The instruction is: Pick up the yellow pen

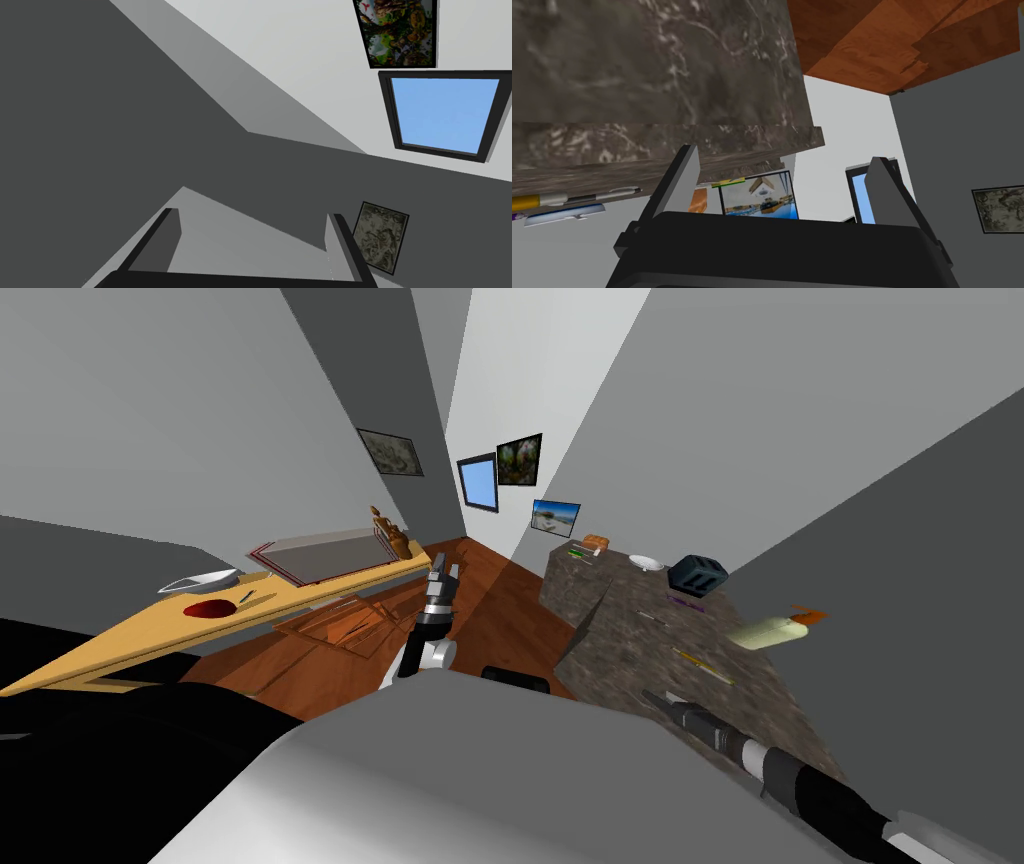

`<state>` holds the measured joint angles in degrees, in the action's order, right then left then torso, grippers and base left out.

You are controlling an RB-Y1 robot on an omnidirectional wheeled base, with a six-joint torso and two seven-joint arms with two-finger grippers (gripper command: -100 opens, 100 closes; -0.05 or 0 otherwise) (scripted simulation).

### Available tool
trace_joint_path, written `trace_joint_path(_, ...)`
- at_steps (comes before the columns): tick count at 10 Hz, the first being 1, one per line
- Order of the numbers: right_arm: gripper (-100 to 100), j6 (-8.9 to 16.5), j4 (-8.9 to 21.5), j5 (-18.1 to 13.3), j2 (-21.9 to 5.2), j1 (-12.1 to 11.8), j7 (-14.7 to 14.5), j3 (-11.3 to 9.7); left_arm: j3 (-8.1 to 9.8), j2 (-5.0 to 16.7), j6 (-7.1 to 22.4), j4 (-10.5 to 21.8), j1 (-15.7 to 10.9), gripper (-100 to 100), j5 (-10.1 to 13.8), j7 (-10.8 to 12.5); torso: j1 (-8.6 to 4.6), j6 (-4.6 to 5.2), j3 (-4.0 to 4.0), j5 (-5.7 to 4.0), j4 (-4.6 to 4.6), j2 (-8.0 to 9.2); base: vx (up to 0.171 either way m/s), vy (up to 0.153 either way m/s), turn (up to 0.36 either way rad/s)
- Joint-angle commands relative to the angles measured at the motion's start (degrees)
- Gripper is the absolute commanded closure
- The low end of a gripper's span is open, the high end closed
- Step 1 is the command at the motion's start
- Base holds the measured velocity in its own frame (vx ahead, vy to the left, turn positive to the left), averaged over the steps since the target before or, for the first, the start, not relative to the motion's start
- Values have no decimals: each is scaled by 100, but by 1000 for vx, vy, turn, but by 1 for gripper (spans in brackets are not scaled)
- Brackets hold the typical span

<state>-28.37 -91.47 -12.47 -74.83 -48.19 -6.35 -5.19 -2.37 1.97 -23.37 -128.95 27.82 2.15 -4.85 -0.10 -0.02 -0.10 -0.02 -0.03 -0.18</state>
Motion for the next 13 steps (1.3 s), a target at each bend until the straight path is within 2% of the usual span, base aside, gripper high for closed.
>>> trace_joint_path(1,-100,12,90,-66,-286,-36,-1,-13,0,0,0,0,0,0,0,0,0,0,0,0,0,0,31,-30,117)
trace_joint_path(2,-100,-12,289,-193,-466,-143,-12,-22,1,0,0,0,1,0,0,0,-1,7,0,0,0,1,38,-32,188)
trace_joint_path(3,-100,-12,289,-193,-634,-143,-12,-22,0,0,0,0,0,0,0,0,-3,2,-1,-1,0,-1,29,-33,144)
trace_joint_path(4,-100,-39,472,-322,-802,-252,-18,-36,1,0,0,0,1,0,0,0,-1,6,1,-1,0,1,31,-32,213)
trace_joint_path(6,-100,-39,472,-322,-961,-252,-18,-36,1,0,0,0,1,0,0,0,0,7,2,-1,1,3,13,-22,65)
trace_joint_path(7,-100,-69,637,-452,-1176,-363,-18,-55,1,0,0,0,1,0,0,0,7,9,6,0,2,10,7,-22,209)
trace_joint_path(10,-100,-100,782,-585,-1552,-475,-14,-79,0,0,0,0,0,0,0,0,-1,3,3,-1,1,5,14,-34,153)
trace_joint_path(13,-100,-198,1108,-988,-2171,-802,33,-168,1,1,0,0,0,0,0,0,-11,3,3,-3,1,5,15,-71,262)
